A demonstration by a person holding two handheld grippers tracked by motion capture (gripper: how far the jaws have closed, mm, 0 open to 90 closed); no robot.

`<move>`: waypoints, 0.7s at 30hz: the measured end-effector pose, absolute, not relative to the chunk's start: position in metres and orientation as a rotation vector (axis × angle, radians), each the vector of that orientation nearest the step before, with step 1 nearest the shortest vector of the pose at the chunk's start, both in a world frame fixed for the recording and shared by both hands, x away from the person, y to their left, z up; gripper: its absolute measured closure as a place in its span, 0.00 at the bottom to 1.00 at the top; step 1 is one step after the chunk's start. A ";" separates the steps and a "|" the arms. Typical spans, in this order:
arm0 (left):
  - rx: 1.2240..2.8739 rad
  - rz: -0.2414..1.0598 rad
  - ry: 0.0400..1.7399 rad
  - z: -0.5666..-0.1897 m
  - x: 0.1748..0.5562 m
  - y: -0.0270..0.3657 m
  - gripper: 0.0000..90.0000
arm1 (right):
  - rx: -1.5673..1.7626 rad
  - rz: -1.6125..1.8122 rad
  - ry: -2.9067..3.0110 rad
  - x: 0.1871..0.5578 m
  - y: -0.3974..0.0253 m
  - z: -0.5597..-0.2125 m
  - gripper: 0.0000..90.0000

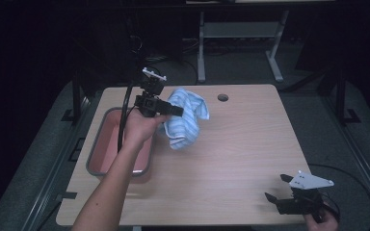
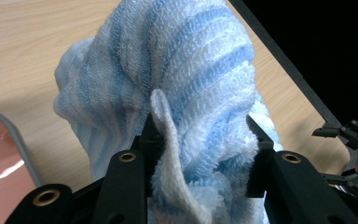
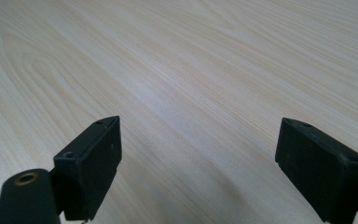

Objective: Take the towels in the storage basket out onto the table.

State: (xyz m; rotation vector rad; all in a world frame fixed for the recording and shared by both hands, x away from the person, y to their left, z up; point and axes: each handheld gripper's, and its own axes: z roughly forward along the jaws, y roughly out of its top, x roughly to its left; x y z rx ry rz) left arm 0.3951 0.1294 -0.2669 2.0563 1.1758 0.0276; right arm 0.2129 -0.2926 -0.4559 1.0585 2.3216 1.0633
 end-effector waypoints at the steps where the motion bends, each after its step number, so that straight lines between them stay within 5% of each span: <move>1: 2.051 0.025 1.176 -0.267 0.395 0.128 0.68 | 1.058 1.063 2.321 0.213 -0.293 -0.456 0.15; 21: 2.074 -0.019 1.147 -0.287 0.405 0.101 0.68 | 1.064 1.065 2.324 0.213 -0.292 -0.456 0.15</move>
